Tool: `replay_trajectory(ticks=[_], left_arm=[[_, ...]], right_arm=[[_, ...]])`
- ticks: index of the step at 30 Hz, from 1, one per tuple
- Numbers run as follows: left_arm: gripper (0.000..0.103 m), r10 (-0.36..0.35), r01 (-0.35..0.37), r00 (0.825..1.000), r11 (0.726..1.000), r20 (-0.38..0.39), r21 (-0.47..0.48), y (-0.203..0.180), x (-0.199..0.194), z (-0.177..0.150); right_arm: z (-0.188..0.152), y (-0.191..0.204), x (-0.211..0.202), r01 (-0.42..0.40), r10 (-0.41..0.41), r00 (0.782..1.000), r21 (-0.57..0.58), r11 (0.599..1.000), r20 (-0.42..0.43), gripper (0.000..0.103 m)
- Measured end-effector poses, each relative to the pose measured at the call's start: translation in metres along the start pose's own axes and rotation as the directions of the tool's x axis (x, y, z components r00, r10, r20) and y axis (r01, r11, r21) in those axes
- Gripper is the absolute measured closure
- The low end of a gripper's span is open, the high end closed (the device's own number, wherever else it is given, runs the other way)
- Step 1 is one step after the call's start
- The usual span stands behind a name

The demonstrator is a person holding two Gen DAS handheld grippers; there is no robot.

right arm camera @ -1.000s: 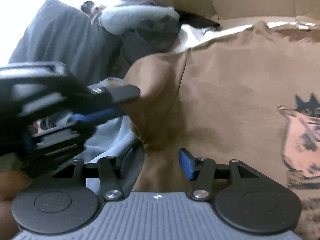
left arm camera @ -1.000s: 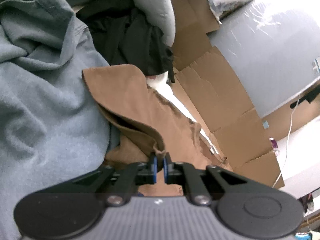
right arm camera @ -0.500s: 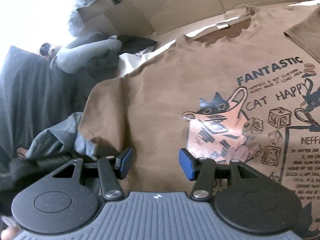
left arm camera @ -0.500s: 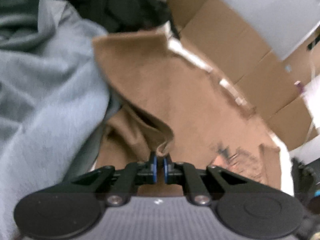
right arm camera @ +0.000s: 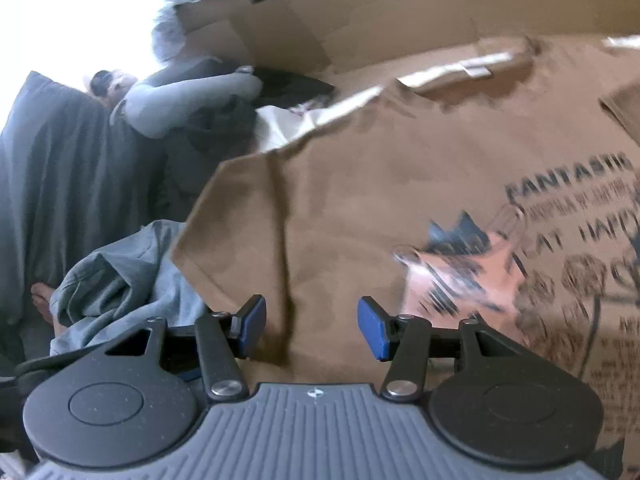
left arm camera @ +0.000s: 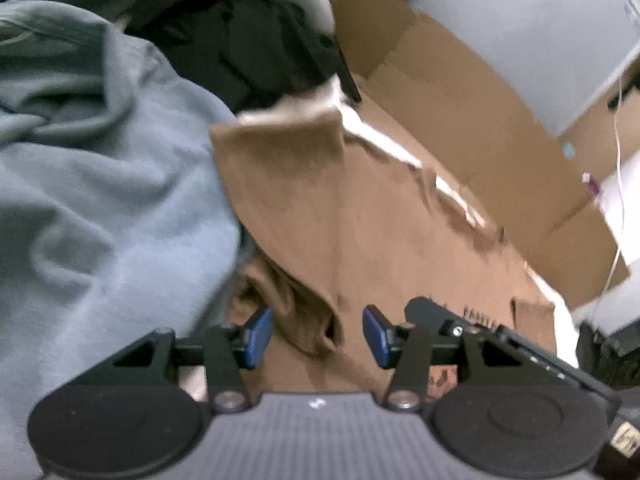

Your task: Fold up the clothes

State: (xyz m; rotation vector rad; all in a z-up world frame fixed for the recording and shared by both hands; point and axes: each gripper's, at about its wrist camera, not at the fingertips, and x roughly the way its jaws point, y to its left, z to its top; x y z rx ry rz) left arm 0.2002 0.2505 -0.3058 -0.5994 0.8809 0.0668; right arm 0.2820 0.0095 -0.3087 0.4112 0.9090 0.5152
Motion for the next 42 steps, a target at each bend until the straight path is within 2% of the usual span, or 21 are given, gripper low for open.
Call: replay_trajectory(ticks=[6,11,16,19,23,26,30,34,38,42], left_arm=[[0.051,0.036,-0.027,0.995,0.995,0.092,-0.096,0.018,-0.015,0.023],[0.057,0.094,-0.073,0.986,0.985,0.137,-0.156,0.034,-0.029,0.036],[0.062,0.152,-0.119,0.97,0.977,0.188,-0.18,0.04,-0.05,0.047],[0.062,0.137,-0.097,0.964,0.979,0.228,-0.181,0.043,-0.067,0.053],[0.062,0.153,-0.095,0.955,0.97,0.256,-0.226,0.056,-0.079,0.057],[0.063,0.16,-0.088,0.952,0.96,0.262,-0.267,0.068,-0.083,0.06],[0.064,0.161,-0.08,0.951,0.953,0.264,-0.291,0.078,-0.085,0.063],[0.064,0.161,-0.076,0.95,0.95,0.268,-0.303,0.081,-0.086,0.064],[0.07,0.184,-0.091,0.942,0.944,0.279,-0.317,0.084,-0.091,0.063],[0.07,0.189,-0.09,0.942,0.939,0.279,-0.331,0.089,-0.093,0.062]], right_arm=[[0.026,0.04,0.007,-0.001,0.004,1.0,-0.142,0.99,0.016,0.045],[0.034,0.082,0.022,0.023,-0.017,1.0,-0.286,0.958,0.022,0.045],[0.029,0.11,0.046,0.06,-0.058,0.998,-0.366,0.929,0.018,0.045],[0.02,0.129,0.063,0.152,-0.136,0.988,-0.418,0.896,0.069,0.045],[0.006,0.152,0.084,0.169,-0.146,0.986,-0.486,0.858,0.085,0.045],[0.001,0.165,0.098,0.201,-0.164,0.979,-0.492,0.847,0.118,0.045],[0.001,0.173,0.11,0.213,-0.164,0.976,-0.477,0.853,0.143,0.046],[-0.003,0.178,0.12,0.212,-0.166,0.977,-0.491,0.845,0.135,0.046],[-0.009,0.181,0.126,0.214,-0.174,0.977,-0.514,0.83,0.126,0.046],[-0.015,0.183,0.137,0.249,-0.218,0.968,-0.54,0.804,0.123,0.046]])
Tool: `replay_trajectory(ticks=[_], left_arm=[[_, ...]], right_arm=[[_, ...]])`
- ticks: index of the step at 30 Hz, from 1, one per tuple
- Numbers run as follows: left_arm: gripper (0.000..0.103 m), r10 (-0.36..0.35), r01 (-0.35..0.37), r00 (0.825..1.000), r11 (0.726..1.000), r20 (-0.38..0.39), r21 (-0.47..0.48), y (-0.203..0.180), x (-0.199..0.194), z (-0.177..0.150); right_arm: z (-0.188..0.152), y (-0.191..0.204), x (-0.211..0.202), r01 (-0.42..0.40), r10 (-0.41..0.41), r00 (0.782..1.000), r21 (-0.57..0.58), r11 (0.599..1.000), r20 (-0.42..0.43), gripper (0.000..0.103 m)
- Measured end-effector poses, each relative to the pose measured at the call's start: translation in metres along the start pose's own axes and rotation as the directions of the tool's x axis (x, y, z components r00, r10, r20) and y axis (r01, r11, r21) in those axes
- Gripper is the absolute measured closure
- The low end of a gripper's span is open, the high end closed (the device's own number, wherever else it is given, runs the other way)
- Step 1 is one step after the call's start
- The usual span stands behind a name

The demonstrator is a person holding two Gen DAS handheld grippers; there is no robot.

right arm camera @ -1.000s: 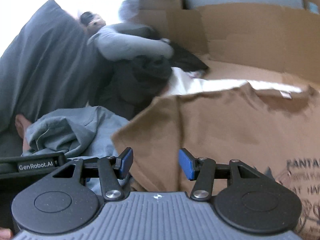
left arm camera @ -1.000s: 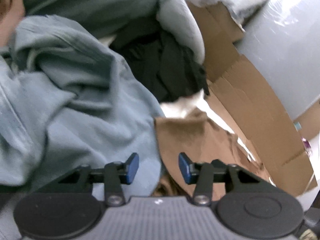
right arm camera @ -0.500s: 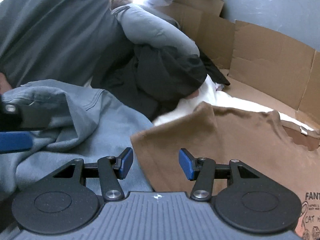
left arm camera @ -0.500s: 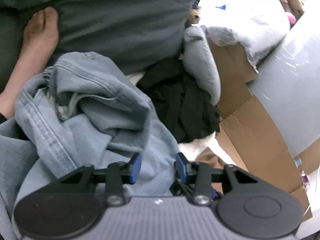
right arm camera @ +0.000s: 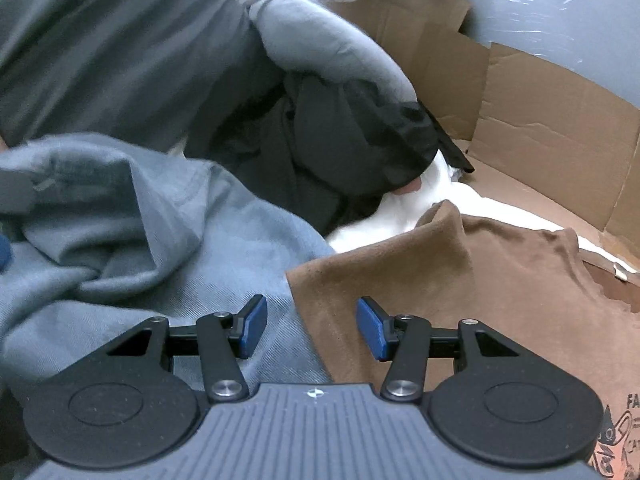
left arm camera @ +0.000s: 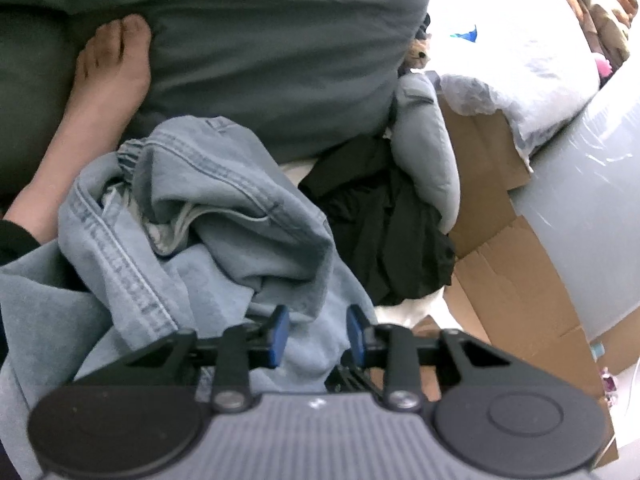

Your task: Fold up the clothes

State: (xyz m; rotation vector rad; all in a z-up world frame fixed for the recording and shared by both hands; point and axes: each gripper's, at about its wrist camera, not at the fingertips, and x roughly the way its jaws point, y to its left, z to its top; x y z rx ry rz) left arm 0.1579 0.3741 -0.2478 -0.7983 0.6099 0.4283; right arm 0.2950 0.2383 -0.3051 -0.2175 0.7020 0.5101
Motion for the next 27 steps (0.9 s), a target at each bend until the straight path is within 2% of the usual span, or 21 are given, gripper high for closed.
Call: replay_trajectory(ticks=[4,7,11,15,22,27], left_arm=[[0.07,0.005,-0.005,1.0,1.0,0.003,0.005,0.0,0.0,0.0],[0.07,0.0,0.0,1.0,1.0,-0.001,0.008,0.0,0.002,-0.001],[0.07,0.002,-0.002,1.0,1.0,-0.019,-0.007,0.002,0.008,-0.003],[0.07,0.011,-0.011,1.0,1.0,-0.027,0.0,0.001,0.011,-0.006],[0.07,0.025,-0.022,0.999,0.997,-0.038,0.068,-0.012,0.021,-0.02],[0.07,0.027,-0.024,0.999,0.992,-0.022,0.12,-0.025,0.021,-0.028]], right_arm=[[0.001,0.004,0.012,0.027,-0.028,0.999,-0.031,0.999,-0.018,0.046],[0.003,0.0,0.018,0.007,-0.007,0.999,-0.012,1.0,-0.036,0.048],[0.008,-0.018,0.021,-0.051,0.056,0.997,0.09,0.995,-0.057,0.066],[0.012,-0.037,0.022,-0.104,0.12,0.991,0.207,0.973,-0.065,0.077],[0.016,-0.048,-0.001,-0.143,0.153,0.988,0.218,0.965,-0.029,0.099],[0.022,-0.076,-0.024,-0.139,0.14,0.99,0.259,0.956,0.016,0.102]])
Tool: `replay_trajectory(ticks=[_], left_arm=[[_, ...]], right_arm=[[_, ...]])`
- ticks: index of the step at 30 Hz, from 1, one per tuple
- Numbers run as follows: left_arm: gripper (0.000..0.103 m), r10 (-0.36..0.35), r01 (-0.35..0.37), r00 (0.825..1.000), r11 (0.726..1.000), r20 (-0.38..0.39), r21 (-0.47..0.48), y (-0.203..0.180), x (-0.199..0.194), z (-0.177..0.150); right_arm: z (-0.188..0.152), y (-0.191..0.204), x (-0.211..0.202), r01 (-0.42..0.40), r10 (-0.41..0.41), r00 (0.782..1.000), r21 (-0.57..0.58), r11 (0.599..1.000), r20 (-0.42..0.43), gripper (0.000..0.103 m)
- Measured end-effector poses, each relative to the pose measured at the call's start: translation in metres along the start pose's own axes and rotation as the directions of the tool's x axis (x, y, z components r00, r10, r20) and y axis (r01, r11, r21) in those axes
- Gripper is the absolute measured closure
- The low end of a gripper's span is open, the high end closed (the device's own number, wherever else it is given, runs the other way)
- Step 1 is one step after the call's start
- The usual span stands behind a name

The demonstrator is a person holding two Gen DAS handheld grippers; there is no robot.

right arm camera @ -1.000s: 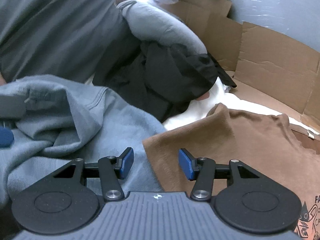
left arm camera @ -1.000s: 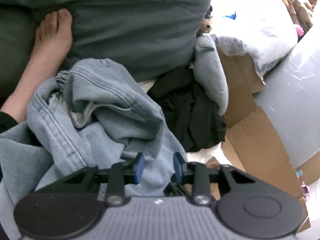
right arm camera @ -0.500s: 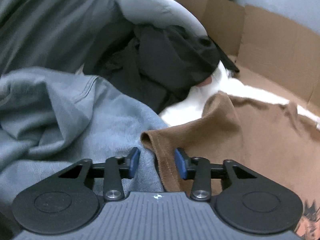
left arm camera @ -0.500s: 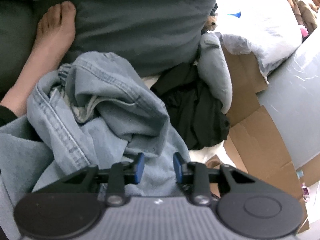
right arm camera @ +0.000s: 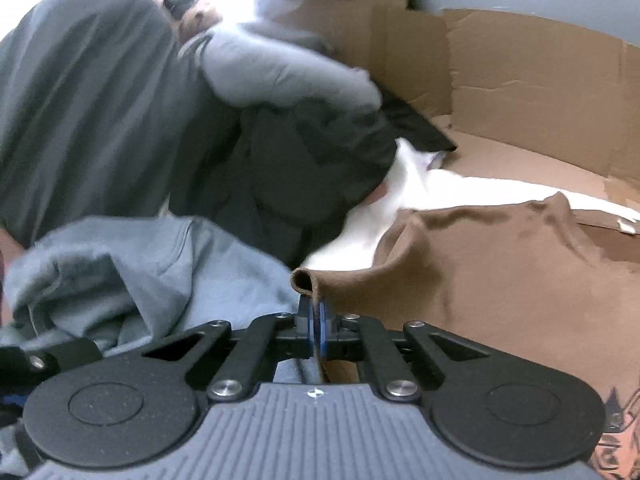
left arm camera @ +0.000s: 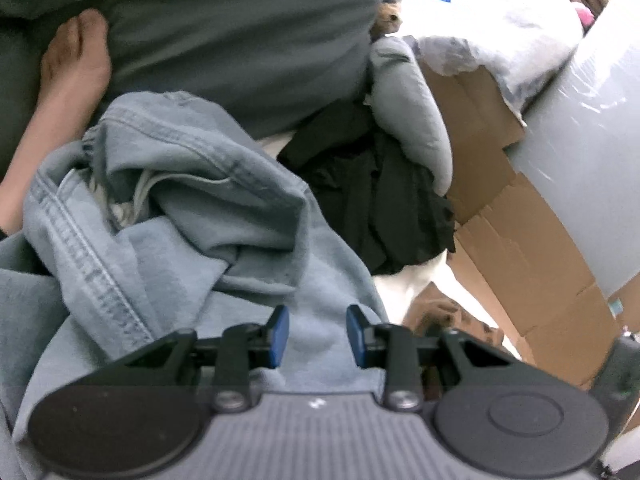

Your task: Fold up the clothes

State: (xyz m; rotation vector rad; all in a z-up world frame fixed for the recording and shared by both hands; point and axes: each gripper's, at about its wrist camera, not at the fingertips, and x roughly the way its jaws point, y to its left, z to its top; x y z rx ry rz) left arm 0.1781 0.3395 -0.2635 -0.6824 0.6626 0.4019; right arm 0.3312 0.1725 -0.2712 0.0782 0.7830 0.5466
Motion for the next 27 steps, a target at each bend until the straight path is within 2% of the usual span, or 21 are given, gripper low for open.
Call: replay_trajectory(ticks=[9,15,22,27], left_arm=[[0.07,0.019,-0.018,1.0,0.997,-0.003,0.081,-0.02,0.006,-0.013],[0.07,0.032,-0.03,0.999,0.991,-0.015,0.131,-0.032,0.015,-0.024],[0.07,0.057,-0.05,0.998,0.983,-0.036,0.175,-0.042,0.03,-0.036],[0.07,0.032,-0.016,0.997,0.973,-0.065,0.229,-0.055,0.036,-0.048]], right_arm=[[-0.01,-0.075,-0.035,0.029,-0.034,0.999,0.179,0.983,0.026,0.102],[-0.029,-0.12,-0.026,0.073,-0.075,0.997,0.249,0.966,0.001,0.102],[-0.036,-0.167,-0.018,0.067,-0.077,0.997,0.361,0.93,0.015,0.102],[-0.036,-0.199,-0.013,0.057,-0.071,0.997,0.438,0.897,0.015,0.098]])
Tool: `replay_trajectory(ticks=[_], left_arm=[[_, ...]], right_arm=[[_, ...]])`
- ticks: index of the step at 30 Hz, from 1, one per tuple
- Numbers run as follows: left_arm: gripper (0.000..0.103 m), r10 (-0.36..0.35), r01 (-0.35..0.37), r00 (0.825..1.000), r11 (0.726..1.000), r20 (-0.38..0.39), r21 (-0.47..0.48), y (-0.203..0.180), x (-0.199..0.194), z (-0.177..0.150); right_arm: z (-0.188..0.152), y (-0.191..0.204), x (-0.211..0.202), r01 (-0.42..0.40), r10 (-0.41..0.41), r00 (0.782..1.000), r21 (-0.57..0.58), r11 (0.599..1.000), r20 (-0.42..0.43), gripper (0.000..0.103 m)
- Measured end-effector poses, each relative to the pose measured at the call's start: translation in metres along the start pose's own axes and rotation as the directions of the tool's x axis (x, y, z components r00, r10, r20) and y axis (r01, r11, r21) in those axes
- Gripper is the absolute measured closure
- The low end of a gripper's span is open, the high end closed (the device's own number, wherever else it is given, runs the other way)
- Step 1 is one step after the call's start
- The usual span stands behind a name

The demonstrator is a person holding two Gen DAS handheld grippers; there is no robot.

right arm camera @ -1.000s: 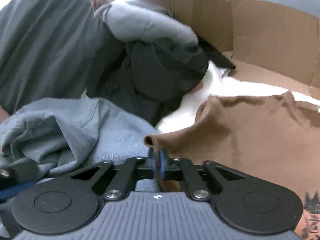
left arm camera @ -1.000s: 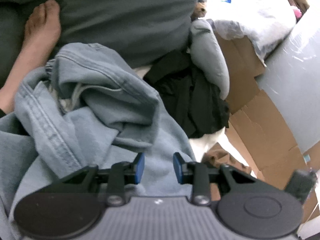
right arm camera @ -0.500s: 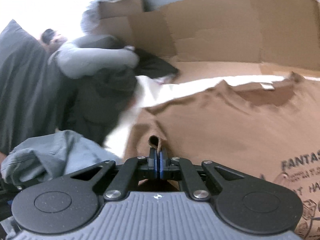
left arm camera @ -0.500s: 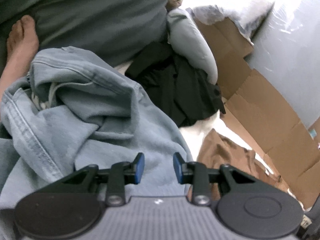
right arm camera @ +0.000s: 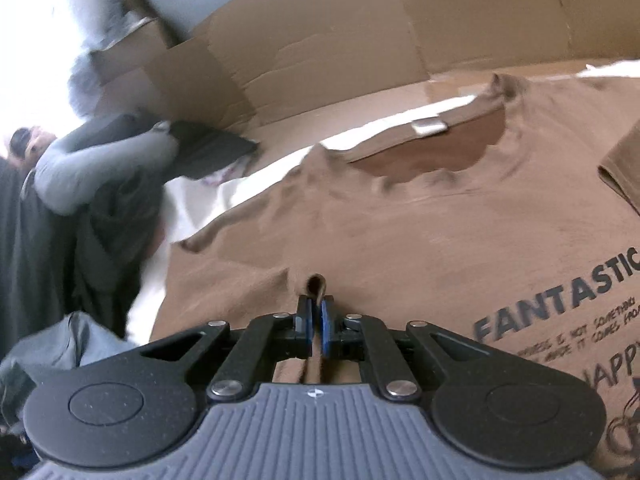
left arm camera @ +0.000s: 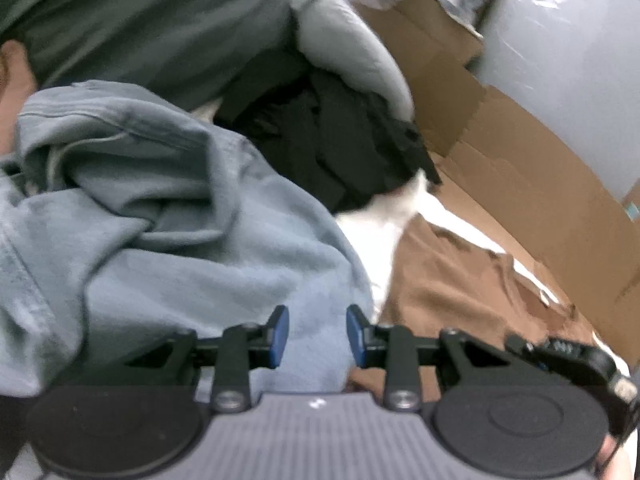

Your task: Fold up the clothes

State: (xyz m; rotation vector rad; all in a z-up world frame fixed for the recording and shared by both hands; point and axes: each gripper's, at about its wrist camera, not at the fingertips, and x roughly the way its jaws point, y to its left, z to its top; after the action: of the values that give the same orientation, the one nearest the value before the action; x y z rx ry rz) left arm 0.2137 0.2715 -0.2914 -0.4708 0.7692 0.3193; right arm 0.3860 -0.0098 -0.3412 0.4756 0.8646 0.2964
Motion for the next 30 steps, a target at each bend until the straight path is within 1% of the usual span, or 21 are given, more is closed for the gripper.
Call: replay_trajectory(ticks=[1,2,3,4,6,8,9,10,11,12,13,16,19,20,21,23,26,28,30], left_arm=[[0.072,-0.016,0.016,1.0,1.0,-0.006,0.005,-0.002,0.001,-0.001],[0.075,-0.032,0.032,0.999,0.999,-0.012,0.011,-0.005,0.001,-0.003],[0.077,-0.043,0.044,0.999,0.999,-0.017,0.015,-0.007,0.002,-0.004],[0.078,-0.054,0.054,0.998,0.998,-0.019,0.023,-0.01,0.002,-0.005],[0.082,-0.068,0.069,0.997,0.997,-0.027,0.033,-0.014,0.004,-0.008],[0.085,-0.089,0.09,0.995,0.995,-0.041,0.034,-0.018,0.007,-0.012],[0.085,-0.112,0.113,0.992,0.993,-0.054,0.023,-0.018,0.01,-0.013],[0.085,-0.134,0.135,0.989,0.991,-0.068,0.011,-0.019,0.013,-0.015],[0.086,-0.141,0.141,0.986,0.99,-0.088,-0.003,-0.02,0.018,-0.016],[0.088,-0.148,0.147,0.983,0.989,-0.107,-0.016,-0.02,0.023,-0.018],[0.089,-0.14,0.139,0.983,0.99,-0.118,-0.015,-0.022,0.029,-0.021],[0.09,-0.126,0.123,0.981,0.992,-0.149,-0.027,-0.024,0.045,-0.027],[0.091,-0.093,0.087,0.981,0.995,-0.17,-0.046,-0.024,0.055,-0.03],[0.093,-0.084,0.076,0.98,0.996,-0.178,-0.054,-0.023,0.058,-0.032],[0.096,-0.075,0.065,0.98,0.996,-0.184,-0.058,-0.021,0.06,-0.033],[0.101,-0.058,0.047,0.98,0.997,-0.189,-0.061,-0.019,0.062,-0.035],[0.1,-0.045,0.034,0.98,0.997,-0.194,-0.063,-0.017,0.066,-0.036],[0.1,-0.04,0.029,0.98,0.998,-0.196,-0.057,-0.018,0.066,-0.036],[0.1,-0.039,0.031,0.979,0.998,-0.198,-0.046,-0.021,0.063,-0.034]], right_arm=[[0.001,-0.003,0.002,-0.016,0.016,1.0,0.002,1.0,-0.012,0.09],[0.002,-0.004,0.003,-0.032,0.031,0.999,-0.005,0.999,-0.024,0.072],[0.003,-0.004,0.004,-0.04,0.039,0.999,-0.014,0.999,-0.028,0.058],[0.003,-0.004,0.004,-0.042,0.042,0.999,-0.019,0.999,-0.027,0.05],[0.003,-0.005,0.007,-0.043,0.042,0.998,-0.023,0.999,-0.037,0.05],[0.003,-0.006,0.011,-0.038,0.038,0.998,-0.015,0.999,-0.044,0.051],[0.003,-0.006,0.012,-0.038,0.037,0.998,-0.018,0.999,-0.042,0.052],[0.003,-0.006,0.013,-0.036,0.035,0.999,-0.024,0.999,-0.039,0.059],[0.003,-0.005,0.014,-0.035,0.034,0.999,-0.032,0.999,-0.038,0.079],[0.003,-0.006,0.015,-0.034,0.033,0.999,-0.038,0.999,-0.042,0.088],[0.004,-0.007,0.016,-0.034,0.032,0.998,-0.038,0.999,-0.051,0.098],[0.006,-0.012,0.014,-0.054,0.052,0.997,-0.029,0.998,-0.053,0.101],[0.009,-0.014,0.009,-0.062,0.06,0.997,-0.035,0.997,-0.042,0.102],[0.01,-0.015,0.007,-0.062,0.061,0.998,-0.035,0.997,-0.034,0.102],[0.012,-0.015,0.005,-0.058,0.057,0.998,-0.035,0.998,-0.026,0.102],[0.013,-0.018,0.001,-0.045,0.045,0.999,-0.025,0.999,-0.006,0.102],[0.012,-0.023,-0.002,0.006,-0.005,1.0,-0.017,1.0,0.017,0.103],[0.01,-0.029,0.002,0.049,-0.049,0.999,-0.02,0.999,0.009,0.103],[0.01,-0.037,0.005,0.037,-0.037,0.999,0.009,0.999,-0.012,0.103]])
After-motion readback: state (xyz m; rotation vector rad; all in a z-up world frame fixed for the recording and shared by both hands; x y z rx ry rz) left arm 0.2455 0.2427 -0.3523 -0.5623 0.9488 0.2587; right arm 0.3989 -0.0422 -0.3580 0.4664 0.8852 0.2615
